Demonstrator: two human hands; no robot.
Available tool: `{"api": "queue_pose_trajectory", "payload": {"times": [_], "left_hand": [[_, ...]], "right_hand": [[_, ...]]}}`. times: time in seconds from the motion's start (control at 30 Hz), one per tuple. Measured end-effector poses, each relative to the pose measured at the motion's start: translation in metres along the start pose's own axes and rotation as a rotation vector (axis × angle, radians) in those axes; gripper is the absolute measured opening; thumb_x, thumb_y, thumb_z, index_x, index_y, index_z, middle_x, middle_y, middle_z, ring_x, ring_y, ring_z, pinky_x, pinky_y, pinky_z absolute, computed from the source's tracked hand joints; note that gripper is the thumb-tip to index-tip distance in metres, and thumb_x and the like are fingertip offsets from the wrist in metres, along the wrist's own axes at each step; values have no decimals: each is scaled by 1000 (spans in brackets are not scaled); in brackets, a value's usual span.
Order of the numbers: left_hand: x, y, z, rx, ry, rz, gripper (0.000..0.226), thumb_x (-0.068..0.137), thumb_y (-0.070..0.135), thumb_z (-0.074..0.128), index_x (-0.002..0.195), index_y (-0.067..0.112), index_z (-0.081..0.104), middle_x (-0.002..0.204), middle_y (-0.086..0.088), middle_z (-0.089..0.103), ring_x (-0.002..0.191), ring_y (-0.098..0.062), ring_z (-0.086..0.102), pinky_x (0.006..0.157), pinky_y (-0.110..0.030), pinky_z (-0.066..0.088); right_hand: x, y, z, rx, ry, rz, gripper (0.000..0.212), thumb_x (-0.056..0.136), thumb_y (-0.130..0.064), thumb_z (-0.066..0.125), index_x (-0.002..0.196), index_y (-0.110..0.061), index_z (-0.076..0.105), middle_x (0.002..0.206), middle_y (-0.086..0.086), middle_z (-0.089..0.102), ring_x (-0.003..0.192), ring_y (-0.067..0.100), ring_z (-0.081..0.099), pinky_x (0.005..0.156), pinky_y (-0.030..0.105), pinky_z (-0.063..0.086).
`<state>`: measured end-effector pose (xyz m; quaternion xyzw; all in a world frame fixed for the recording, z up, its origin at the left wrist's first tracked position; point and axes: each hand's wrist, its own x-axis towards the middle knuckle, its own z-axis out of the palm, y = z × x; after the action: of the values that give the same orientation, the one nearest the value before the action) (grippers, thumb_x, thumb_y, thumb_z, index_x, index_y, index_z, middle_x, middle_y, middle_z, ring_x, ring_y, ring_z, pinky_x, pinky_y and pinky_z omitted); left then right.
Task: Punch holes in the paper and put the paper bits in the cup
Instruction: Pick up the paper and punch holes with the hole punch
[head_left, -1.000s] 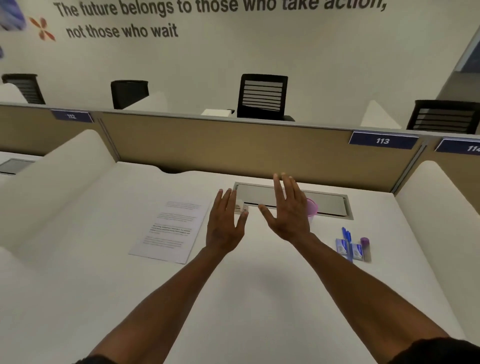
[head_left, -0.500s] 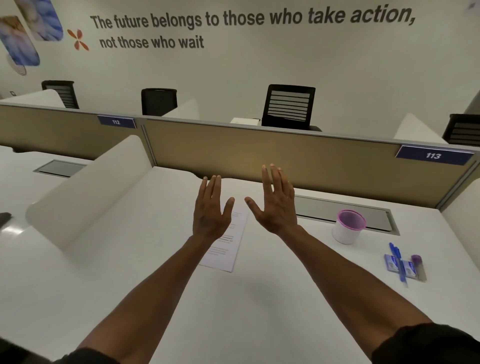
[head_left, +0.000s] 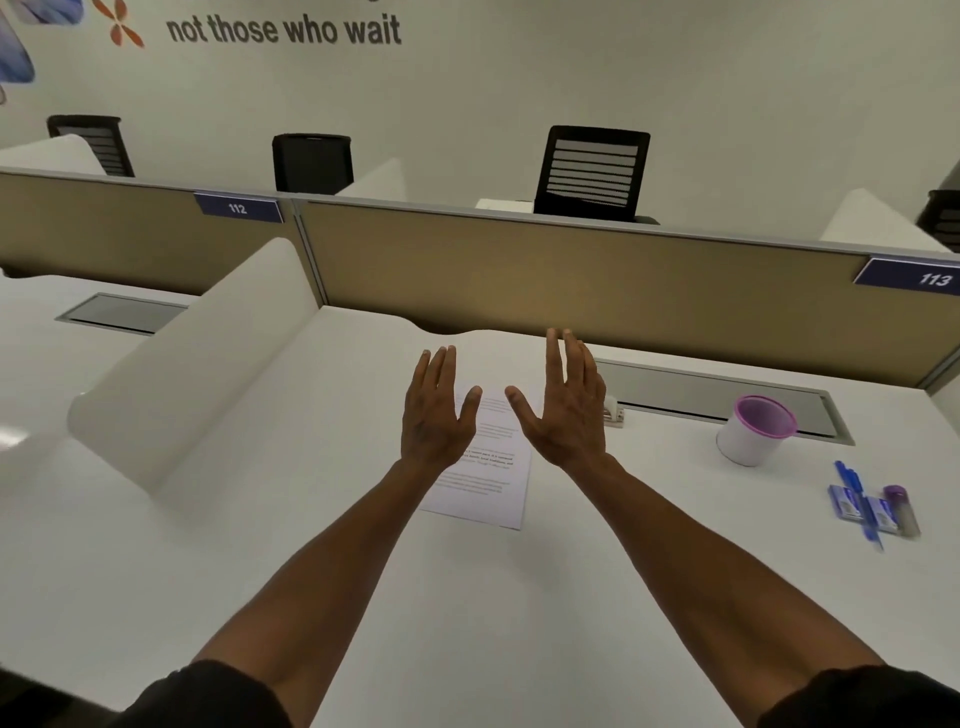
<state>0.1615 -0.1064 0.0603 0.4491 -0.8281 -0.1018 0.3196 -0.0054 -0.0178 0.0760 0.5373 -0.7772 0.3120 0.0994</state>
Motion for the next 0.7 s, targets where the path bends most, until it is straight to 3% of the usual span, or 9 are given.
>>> {"api": "queue_pose_trajectory", "payload": {"times": [0.27,0.47,0.7], "left_hand": [[-16,-30,25,-66,-94,-112,64,101,47,41,155,14,27,161,-7,32,151,-26,22,121,-43,25],[-33,-49,32,-117,-138,-181,58,99,41,48,149,14,36,148,-8,47,137,-28,42,112,-47,40],[-50,-70,42,-30,-348,-385,68,100,47,44,154,10,25,151,-16,41,141,-35,35,114,-50,34]], "right_hand": [[-26,4,29,3,-70,59,84,91,-66,39,155,-23,7,161,7,18,148,27,19,116,48,27],[-48,2,54,12,-171,141,83,91,-67,40,155,-24,7,159,8,24,145,26,25,114,45,27],[-74,3,78,6,-377,292,85,91,-64,42,154,-16,13,150,16,36,134,33,37,106,46,38]]}}
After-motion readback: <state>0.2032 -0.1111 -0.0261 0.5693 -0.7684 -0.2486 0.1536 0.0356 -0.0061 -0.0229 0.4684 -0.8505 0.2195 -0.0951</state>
